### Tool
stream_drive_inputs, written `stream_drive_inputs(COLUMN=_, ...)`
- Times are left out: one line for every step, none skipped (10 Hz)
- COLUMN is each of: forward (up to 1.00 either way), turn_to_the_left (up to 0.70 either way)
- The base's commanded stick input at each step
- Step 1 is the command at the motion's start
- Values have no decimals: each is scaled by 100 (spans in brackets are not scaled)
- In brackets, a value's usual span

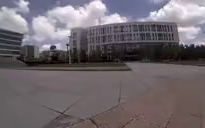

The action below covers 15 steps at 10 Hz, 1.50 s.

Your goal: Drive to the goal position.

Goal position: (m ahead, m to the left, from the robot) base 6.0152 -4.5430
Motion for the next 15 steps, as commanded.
stream_drive_inputs(forward=70, turn_to_the_left=0)
stream_drive_inputs(forward=70, turn_to_the_left=0)
stream_drive_inputs(forward=70, turn_to_the_left=0)
stream_drive_inputs(forward=70, turn_to_the_left=0)
stream_drive_inputs(forward=70, turn_to_the_left=0)
stream_drive_inputs(forward=70, turn_to_the_left=0)
stream_drive_inputs(forward=70, turn_to_the_left=0)
stream_drive_inputs(forward=70, turn_to_the_left=0)
stream_drive_inputs(forward=70, turn_to_the_left=-25)
stream_drive_inputs(forward=70, turn_to_the_left=-35)
stream_drive_inputs(forward=70, turn_to_the_left=-35)
stream_drive_inputs(forward=70, turn_to_the_left=-35)
stream_drive_inputs(forward=70, turn_to_the_left=-35)
stream_drive_inputs(forward=70, turn_to_the_left=-35)
stream_drive_inputs(forward=70, turn_to_the_left=-17)
